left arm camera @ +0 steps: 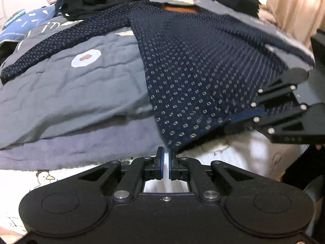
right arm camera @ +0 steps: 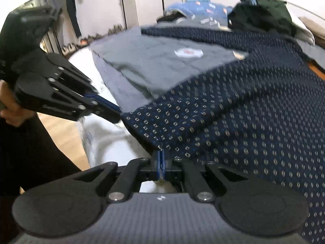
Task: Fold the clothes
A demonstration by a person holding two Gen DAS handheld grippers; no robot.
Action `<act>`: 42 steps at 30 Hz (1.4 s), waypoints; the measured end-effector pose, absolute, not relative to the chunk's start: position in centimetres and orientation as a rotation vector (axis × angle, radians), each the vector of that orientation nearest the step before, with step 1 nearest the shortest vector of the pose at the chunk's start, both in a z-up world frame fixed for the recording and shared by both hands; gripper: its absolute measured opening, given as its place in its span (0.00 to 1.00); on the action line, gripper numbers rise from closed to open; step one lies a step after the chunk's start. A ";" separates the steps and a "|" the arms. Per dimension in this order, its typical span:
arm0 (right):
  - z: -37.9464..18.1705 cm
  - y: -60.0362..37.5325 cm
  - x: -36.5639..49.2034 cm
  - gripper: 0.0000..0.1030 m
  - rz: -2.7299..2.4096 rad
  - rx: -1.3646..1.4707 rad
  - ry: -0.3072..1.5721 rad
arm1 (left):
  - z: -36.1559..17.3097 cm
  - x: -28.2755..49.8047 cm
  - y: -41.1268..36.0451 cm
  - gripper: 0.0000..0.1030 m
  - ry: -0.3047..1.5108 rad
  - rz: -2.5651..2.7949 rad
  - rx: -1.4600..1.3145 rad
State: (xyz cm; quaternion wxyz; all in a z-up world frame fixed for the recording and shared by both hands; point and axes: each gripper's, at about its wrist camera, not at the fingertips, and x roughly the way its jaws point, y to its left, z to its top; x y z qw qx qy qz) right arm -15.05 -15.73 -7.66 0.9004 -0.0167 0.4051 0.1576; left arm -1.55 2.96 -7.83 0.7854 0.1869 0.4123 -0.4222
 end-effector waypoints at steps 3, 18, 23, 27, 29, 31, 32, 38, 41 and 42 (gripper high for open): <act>-8.7 -15.5 -14.6 0.05 0.308 -0.051 0.877 | -6.8 -1.4 3.6 0.26 0.890 -0.960 0.323; -2.8 -27.4 -19.5 0.36 0.118 0.353 0.687 | -2.8 -0.4 0.4 0.58 0.740 -0.932 0.051; -2.8 -33.5 -21.3 0.37 -0.063 0.465 0.621 | -2.1 -1.7 -3.0 0.60 0.716 -0.976 0.052; -2.8 -38.6 -22.8 0.38 -0.193 0.533 0.558 | -2.1 -2.8 -6.2 0.61 0.705 -1.026 0.074; -2.6 -42.0 -23.6 0.39 -0.260 0.571 0.522 | -2.2 -3.5 -7.8 0.61 0.703 -1.058 0.084; -2.7 -45.3 -24.5 0.39 -0.322 0.613 0.492 | -2.3 -4.0 -9.3 0.61 0.705 -1.086 0.095; -2.9 -46.9 -24.9 0.39 -0.356 0.631 0.477 | -2.5 -4.2 -10.1 0.61 0.708 -1.097 0.101; -4.6 -54.4 -25.6 0.39 -0.488 0.723 0.443 | -3.3 -4.1 -14.9 0.61 0.715 -1.125 0.127; -6.3 -57.0 -25.3 0.39 -0.479 0.808 0.443 | -3.5 -3.1 -17.2 0.61 0.727 -1.137 0.130; -6.9 -57.7 -25.4 0.39 -0.472 0.839 0.441 | -3.5 -2.6 -18.1 0.61 0.731 -1.146 0.137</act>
